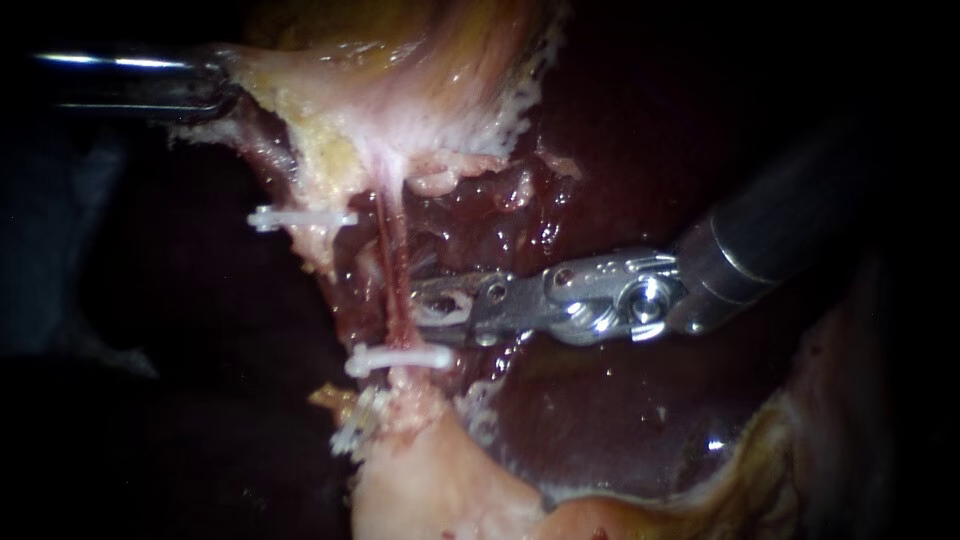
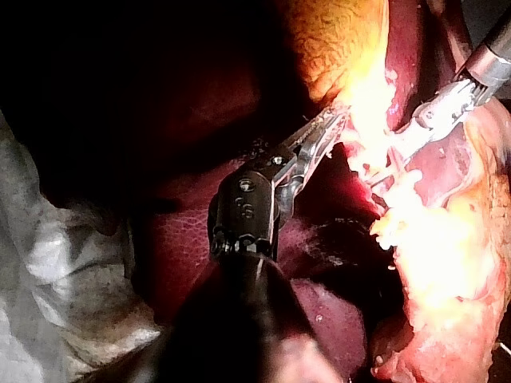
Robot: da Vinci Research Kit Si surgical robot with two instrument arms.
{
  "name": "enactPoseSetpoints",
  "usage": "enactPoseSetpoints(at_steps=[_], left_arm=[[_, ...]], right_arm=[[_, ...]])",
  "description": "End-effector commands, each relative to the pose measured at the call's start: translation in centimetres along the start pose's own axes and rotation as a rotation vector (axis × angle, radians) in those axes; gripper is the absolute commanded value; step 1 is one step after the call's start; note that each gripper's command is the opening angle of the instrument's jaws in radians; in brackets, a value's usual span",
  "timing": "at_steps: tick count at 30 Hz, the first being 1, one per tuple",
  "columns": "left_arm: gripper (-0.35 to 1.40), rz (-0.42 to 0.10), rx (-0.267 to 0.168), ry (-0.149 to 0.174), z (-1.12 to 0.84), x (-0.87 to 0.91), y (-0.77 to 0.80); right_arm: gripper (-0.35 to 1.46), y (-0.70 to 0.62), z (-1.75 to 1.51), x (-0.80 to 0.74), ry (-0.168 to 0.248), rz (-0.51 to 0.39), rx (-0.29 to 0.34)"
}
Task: Clipping second clip right tube
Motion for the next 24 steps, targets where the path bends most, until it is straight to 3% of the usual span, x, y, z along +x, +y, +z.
enactPoseSetpoints(at_steps=[1,3,6,11,24], left_arm=[[-0.35,0.0,0.0,0.0,0.0,0.0,0.0],[-0.35,0.0,0.0,0.0,0.0,0.0,0.0],[-0.35,0.0,0.0,0.0,0.0,0.0,0.0],[-0.35,0.0,-0.001,0.0,-0.01,0.0,0.0],[-0.35,0.0,-0.001,0.0,-0.01,0.0,-0.01]], right_arm=[[0.06,0.0,0.0,0.0,0.0,0.0,0.0],[0.08,0.0,0.0,0.0,0.0,0.0,0.0],[0.26,0.0,0.0,0.01,0.0,0.0,0.0],[0.48,0.01,0.01,0.02,0.045,0.0,0.0],[0.5,0.04,-0.22,0.05,0.055,0.004,0.013]])
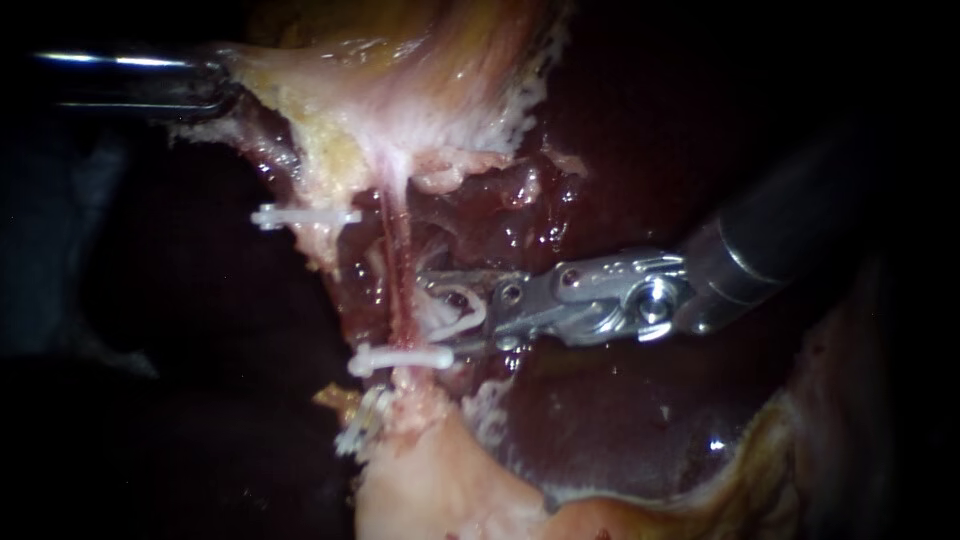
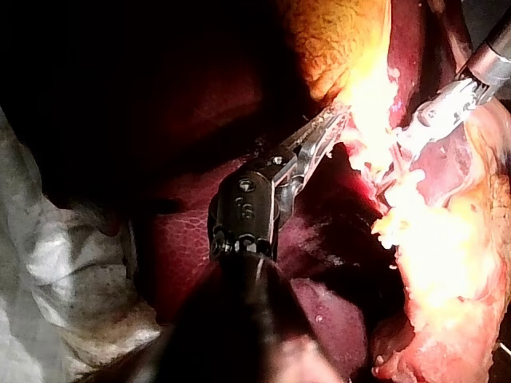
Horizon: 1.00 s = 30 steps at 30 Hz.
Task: Clipping second clip right tube
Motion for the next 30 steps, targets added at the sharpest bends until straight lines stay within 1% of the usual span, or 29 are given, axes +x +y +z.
enactPoseSetpoints(at_steps=[1,3,5,7,10,13,16,20,25,28,30], left_arm=[[-0.35,0.0,0.0,0.0,0.0,0.0,0.0],[-0.35,0.0,0.0,0.0,0.0,0.0,0.0],[-0.35,0.0,0.0,0.0,0.0,0.0,-0.01],[-0.35,0.0,-0.001,0.0,0.0,0.0,-0.01],[-0.35,0.0,-0.001,-0.001,0.0,0.0,-0.02],[-0.35,0.0,-0.001,-0.001,-0.01,0.0,-0.03],[-0.35,0.0,-0.001,-0.001,-0.01,0.0,-0.03],[-0.35,0.001,-0.001,-0.001,-0.01,0.0,-0.04],[-0.35,0.001,-0.001,-0.001,-0.02,0.0,-0.04],[-0.35,0.001,-0.001,-0.001,-0.01,0.0,-0.04],[-0.35,0.001,-0.001,-0.001,-0.01,0.0,-0.04]], right_arm=[[0.5,0.01,-0.06,0.02,0.007,0.002,0.003],[0.5,0.03,-0.18,0.06,0.029,0.023,0.01],[0.5,0.03,-0.31,0.09,0.065,0.078,0.022],[0.5,0.02,-0.4,0.12,0.098,0.115,0.031],[0.5,-0.01,-0.52,0.17,0.131,0.159,0.048],[0.5,-0.05,-0.63,0.22,0.155,0.184,0.083],[0.5,-0.1,-0.75,0.28,0.16,0.206,0.143],[0.5,-0.18,-0.89,0.32,0.166,0.242,0.191],[0.5,-0.32,-0.95,0.38,0.162,0.27,0.225],[0.5,-0.37,-0.98,0.45,0.161,0.285,0.225],[0.5,-0.37,-1.0,0.49,0.16,0.305,0.229]])
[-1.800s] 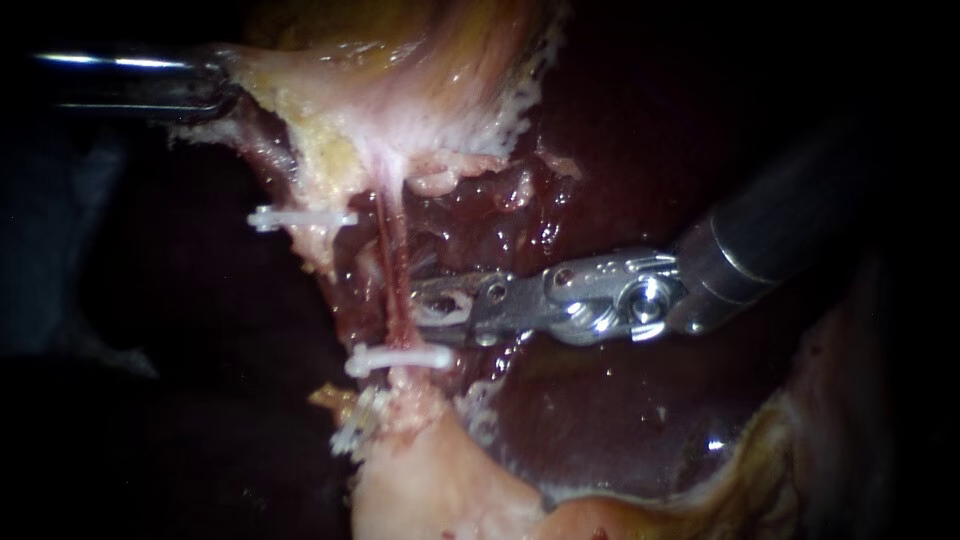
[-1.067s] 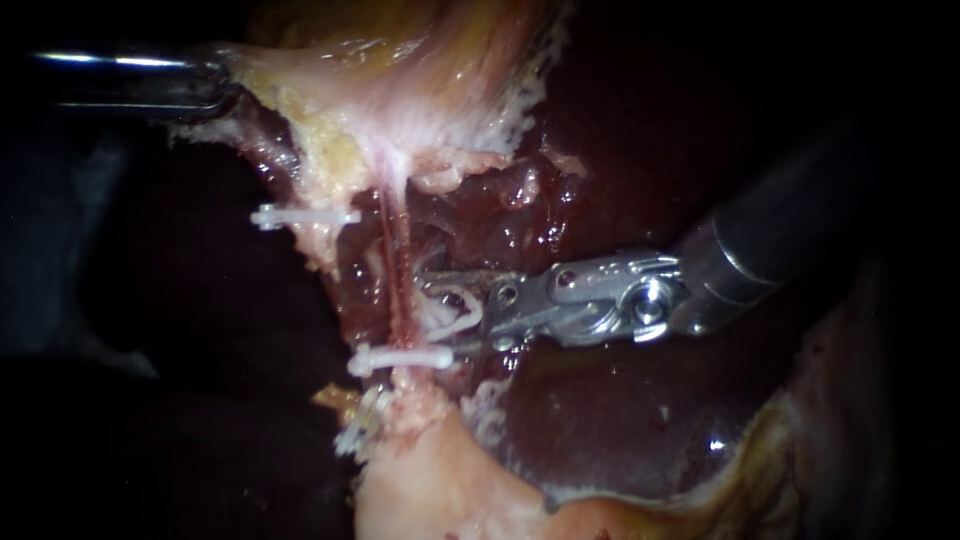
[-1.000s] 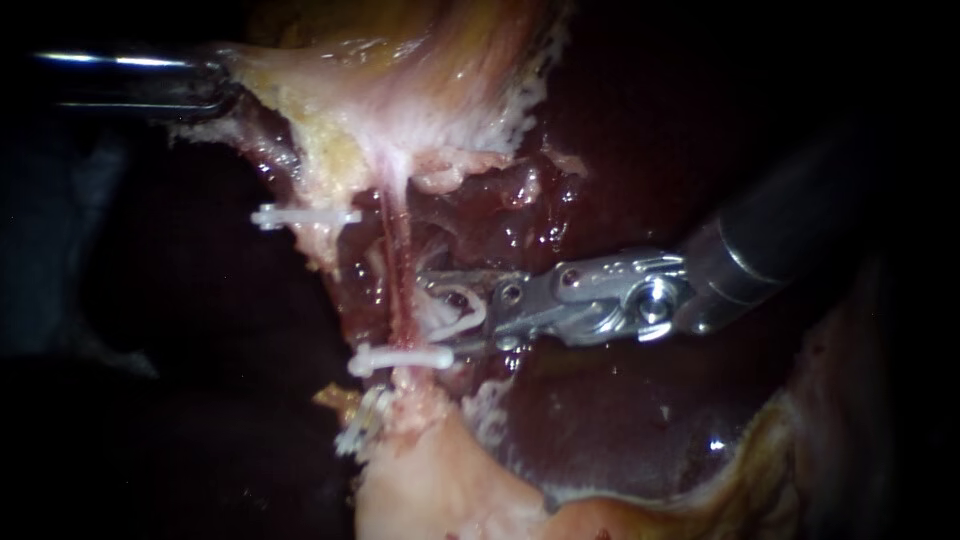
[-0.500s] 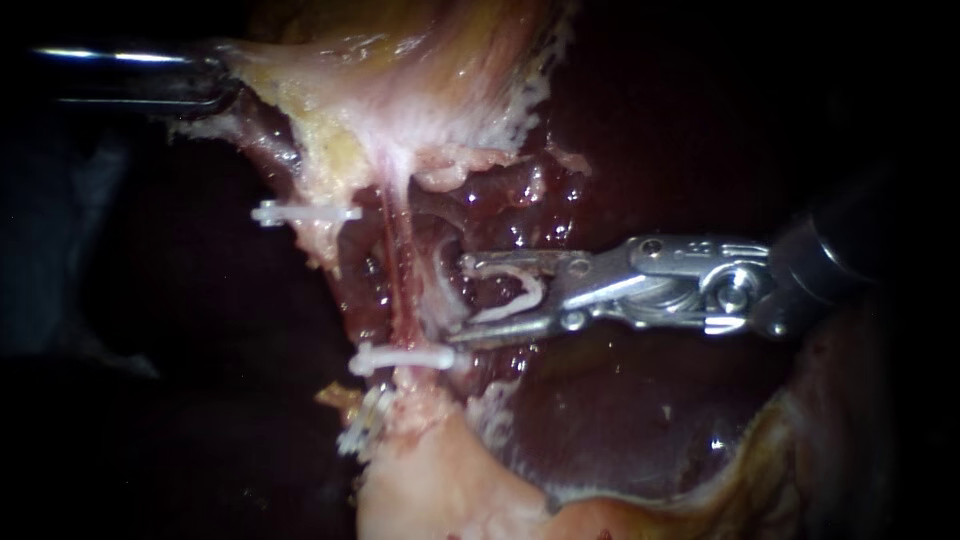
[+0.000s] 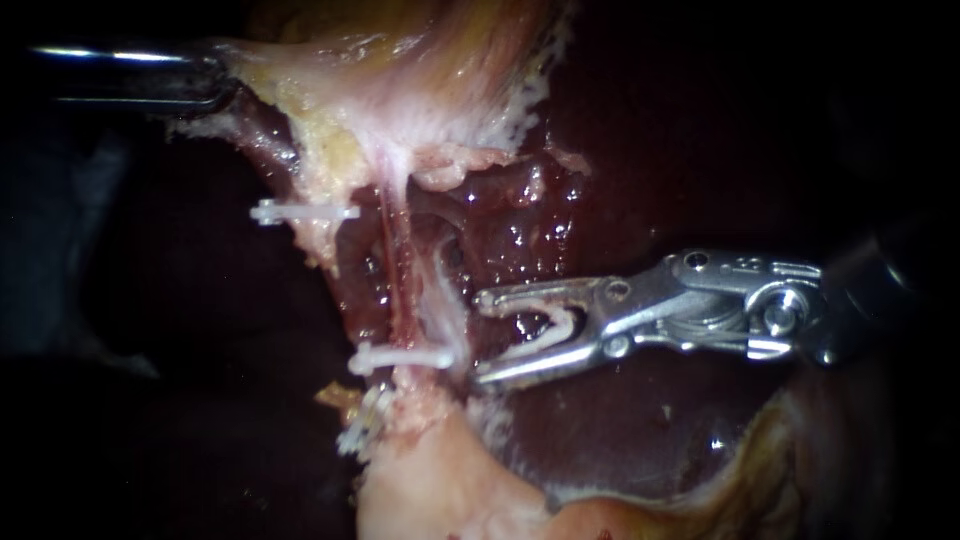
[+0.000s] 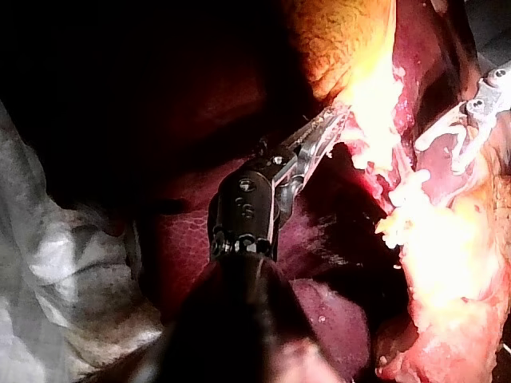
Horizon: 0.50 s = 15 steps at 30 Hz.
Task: Clipping second clip right tube
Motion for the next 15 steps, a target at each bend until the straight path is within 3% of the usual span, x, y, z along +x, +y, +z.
enactPoseSetpoints(at_steps=[1,8,15], left_arm=[[-0.35,0.0,0.0,0.0,0.0,0.0,0.0],[-0.35,0.0,0.0,0.0,0.0,0.0,0.0],[-0.35,0.0,0.001,0.0,0.0,0.0,0.01]], right_arm=[[0.5,-0.01,-0.01,0.03,0.003,0.013,0.002],[0.5,-0.03,-0.01,0.19,0.037,0.07,-0.003],[0.49,0.02,0.11,0.2,0.041,0.082,-0.013]])
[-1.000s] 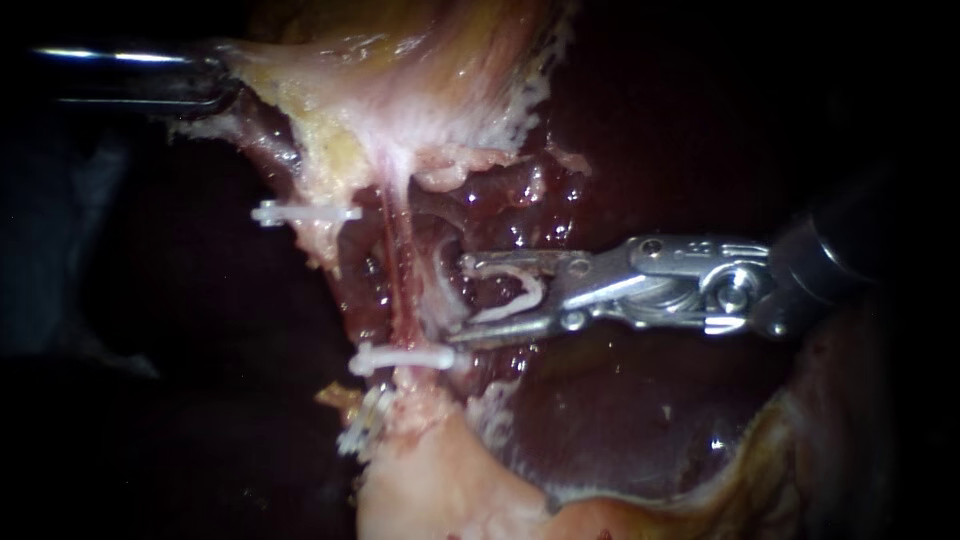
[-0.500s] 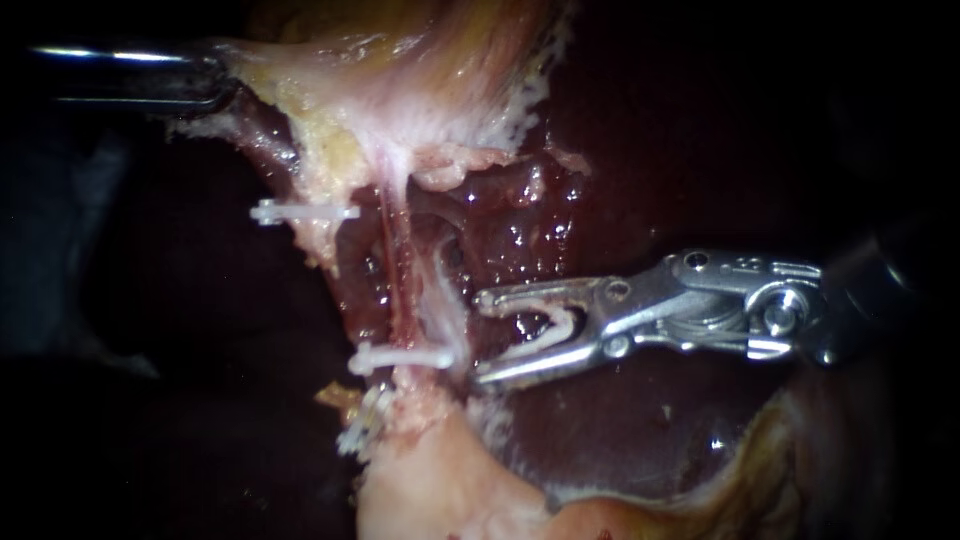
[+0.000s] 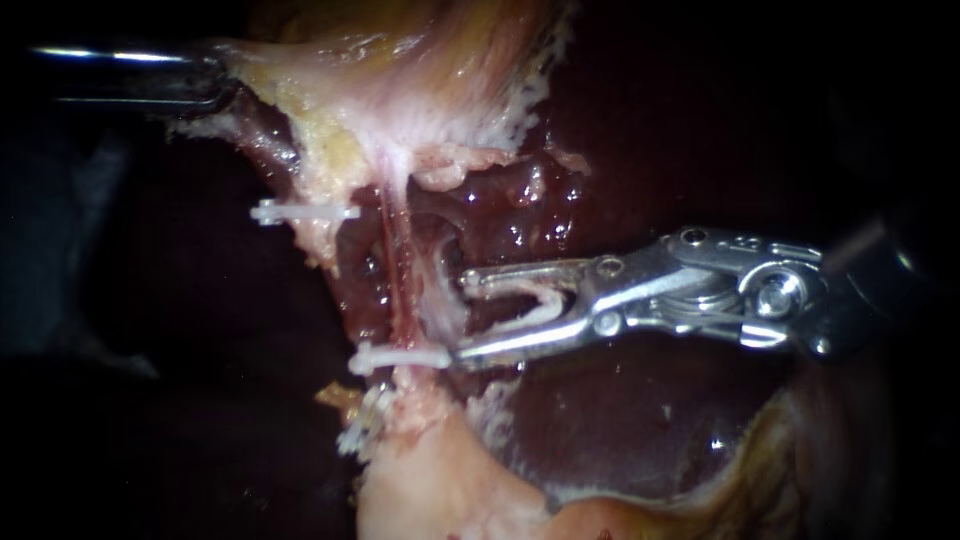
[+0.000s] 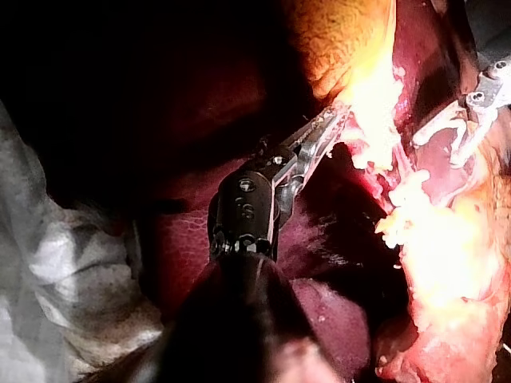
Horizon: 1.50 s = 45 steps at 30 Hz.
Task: Clipping second clip right tube
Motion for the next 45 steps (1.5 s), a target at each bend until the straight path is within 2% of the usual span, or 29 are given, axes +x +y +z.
enactPoseSetpoints(at_steps=[1,5,9,13,15,19,28,35,40,43,45], left_arm=[[-0.35,0.0,0.0,0.0,0.0,0.0,0.0],[-0.35,0.0,0.0,0.0,0.0,0.0,0.0],[-0.35,0.0,0.0,0.0,0.0,0.0,0.01],[-0.35,0.0,0.001,0.0,0.0,0.0,0.01],[-0.35,0.0,0.001,0.0,0.0,0.0,0.01],[-0.35,0.0,0.001,0.0,0.0,0.0,0.01],[-0.35,0.0,0.001,0.0,0.0,0.0,0.01],[-0.35,0.0,0.001,0.0,0.0,0.0,0.01],[-0.35,0.0,0.001,0.0,0.0,0.0,0.01],[-0.35,0.0,0.001,0.0,0.0,0.0,0.01],[-0.35,0.0,0.0,0.0,0.0,0.0,0.01]], right_arm=[[0.49,0.01,0.03,0.0,0.0,0.0,-0.002],[0.49,0.07,0.14,-0.01,0.003,-0.002,-0.008],[0.5,0.14,0.3,-0.1,0.003,-0.009,-0.008],[0.5,0.18,0.45,-0.15,0.006,-0.003,0.01],[0.5,0.19,0.54,-0.16,0.02,0.0,0.029],[0.5,0.21,0.7,-0.14,0.019,0.001,0.056],[0.5,0.22,1.01,-0.16,0.037,0.001,0.074],[0.5,0.22,1.03,-0.16,0.042,0.001,0.076],[0.5,0.15,1.02,-0.16,0.053,0.001,0.087],[0.5,0.03,1.0,-0.15,0.066,0.001,0.109],[0.5,-0.08,0.99,-0.13,0.071,-0.001,0.148]])
